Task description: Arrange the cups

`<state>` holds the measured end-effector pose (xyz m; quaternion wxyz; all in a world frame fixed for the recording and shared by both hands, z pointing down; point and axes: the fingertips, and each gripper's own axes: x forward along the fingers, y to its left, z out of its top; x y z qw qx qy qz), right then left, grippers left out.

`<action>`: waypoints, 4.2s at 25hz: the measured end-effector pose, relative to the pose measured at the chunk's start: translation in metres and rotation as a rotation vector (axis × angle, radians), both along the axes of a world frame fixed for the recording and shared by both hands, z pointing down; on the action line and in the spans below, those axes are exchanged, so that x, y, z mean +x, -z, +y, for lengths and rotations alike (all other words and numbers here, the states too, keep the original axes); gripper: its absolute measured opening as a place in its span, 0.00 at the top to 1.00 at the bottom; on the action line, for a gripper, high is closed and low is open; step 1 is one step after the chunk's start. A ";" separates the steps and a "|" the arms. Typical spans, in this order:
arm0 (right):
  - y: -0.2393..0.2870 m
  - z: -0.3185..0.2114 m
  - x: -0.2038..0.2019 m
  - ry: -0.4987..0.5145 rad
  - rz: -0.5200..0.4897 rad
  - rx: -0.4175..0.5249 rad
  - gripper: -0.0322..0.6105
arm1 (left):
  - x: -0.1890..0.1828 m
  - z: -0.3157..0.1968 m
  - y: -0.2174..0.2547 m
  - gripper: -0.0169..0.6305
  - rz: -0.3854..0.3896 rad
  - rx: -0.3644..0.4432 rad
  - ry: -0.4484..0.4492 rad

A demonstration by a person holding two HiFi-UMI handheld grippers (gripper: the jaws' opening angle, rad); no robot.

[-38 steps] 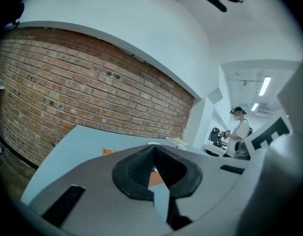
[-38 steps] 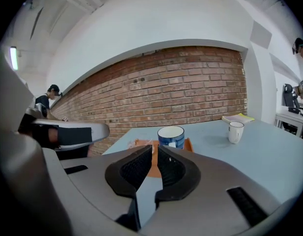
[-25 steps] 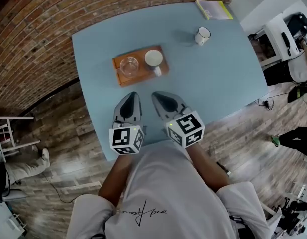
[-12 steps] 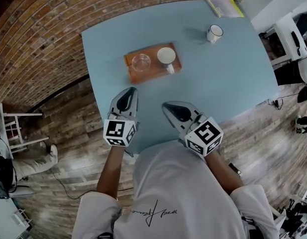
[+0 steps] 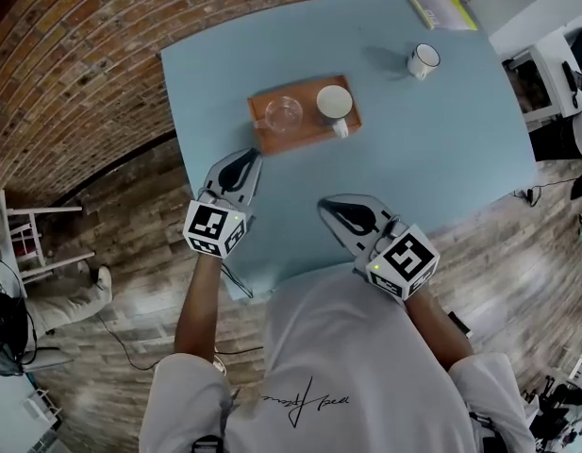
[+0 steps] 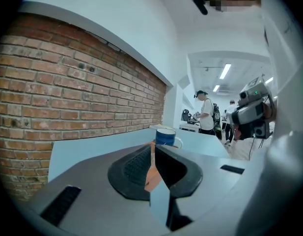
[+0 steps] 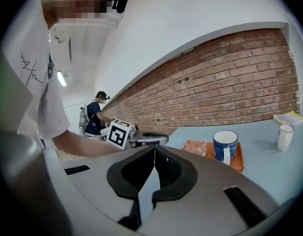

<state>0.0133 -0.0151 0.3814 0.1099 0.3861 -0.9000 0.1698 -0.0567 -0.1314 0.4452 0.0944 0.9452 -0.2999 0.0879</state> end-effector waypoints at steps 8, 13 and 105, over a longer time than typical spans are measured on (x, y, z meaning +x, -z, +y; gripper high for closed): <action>0.003 -0.014 -0.018 0.060 0.003 -0.008 0.92 | 0.000 -0.027 -0.014 0.96 -0.033 0.018 -0.072; -0.002 -0.021 -0.027 0.100 0.011 -0.029 0.92 | -0.002 -0.042 -0.026 0.84 -0.059 0.013 -0.116; -0.046 -0.079 -0.046 -0.037 0.165 -0.071 0.92 | 0.024 -0.022 -0.048 0.89 -0.043 0.028 -0.177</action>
